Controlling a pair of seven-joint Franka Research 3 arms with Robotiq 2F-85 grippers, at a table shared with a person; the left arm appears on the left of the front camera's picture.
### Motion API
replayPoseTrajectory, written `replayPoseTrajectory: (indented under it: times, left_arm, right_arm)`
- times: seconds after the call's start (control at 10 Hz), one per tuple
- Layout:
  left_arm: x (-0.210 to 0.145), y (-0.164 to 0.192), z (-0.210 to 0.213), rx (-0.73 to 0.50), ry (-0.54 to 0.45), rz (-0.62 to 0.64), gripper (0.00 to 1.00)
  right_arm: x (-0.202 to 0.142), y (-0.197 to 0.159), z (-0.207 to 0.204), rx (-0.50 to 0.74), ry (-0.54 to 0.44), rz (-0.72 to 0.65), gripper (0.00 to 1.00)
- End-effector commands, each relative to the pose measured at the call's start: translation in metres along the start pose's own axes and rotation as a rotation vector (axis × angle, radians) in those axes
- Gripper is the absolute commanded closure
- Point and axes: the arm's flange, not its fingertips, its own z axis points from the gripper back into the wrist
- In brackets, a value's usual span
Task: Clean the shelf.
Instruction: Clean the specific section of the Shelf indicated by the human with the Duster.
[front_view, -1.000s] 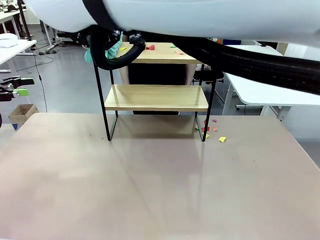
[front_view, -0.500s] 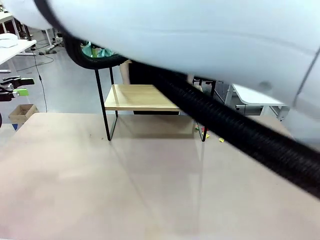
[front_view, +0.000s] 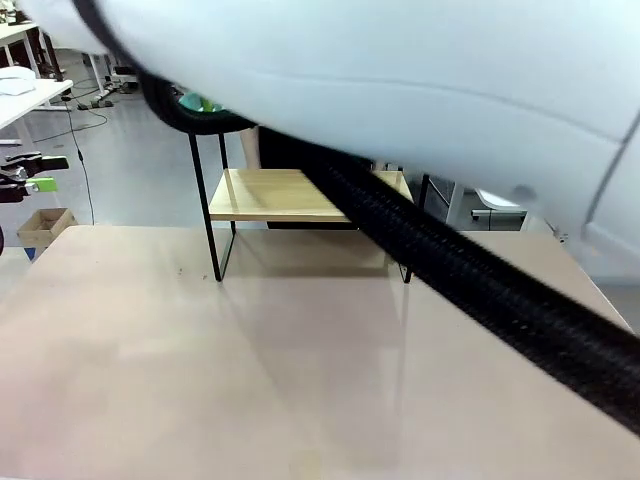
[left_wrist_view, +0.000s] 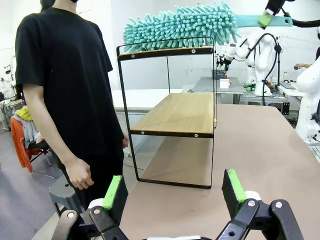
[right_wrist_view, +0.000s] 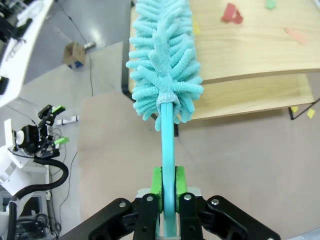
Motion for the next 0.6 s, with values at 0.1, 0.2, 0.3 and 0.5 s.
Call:
replayPoseTrajectory:
  times: [0.1,0.2,0.3,0.5]
  left_arm:
    - [0.003,-0.002,0.0,0.001,-0.002,-0.005,0.0]
    - [0.003,-0.002,0.0,0.001,-0.002,-0.005,0.0]
    - [0.003,-0.002,0.0,0.001,-0.002,-0.005,0.0]
    - [0.003,-0.002,0.0,0.001,-0.002,-0.005,0.0]
  right_arm:
    - [0.005,-0.038,0.012,0.0,0.045,-0.002,0.87]
    - [0.008,-0.05,0.013,-0.012,0.061,-0.003,0.87]
    - [0.011,-0.062,0.015,-0.024,0.065,-0.003,0.87]
    - [0.015,-0.087,0.025,-0.053,0.073,0.009,0.87]
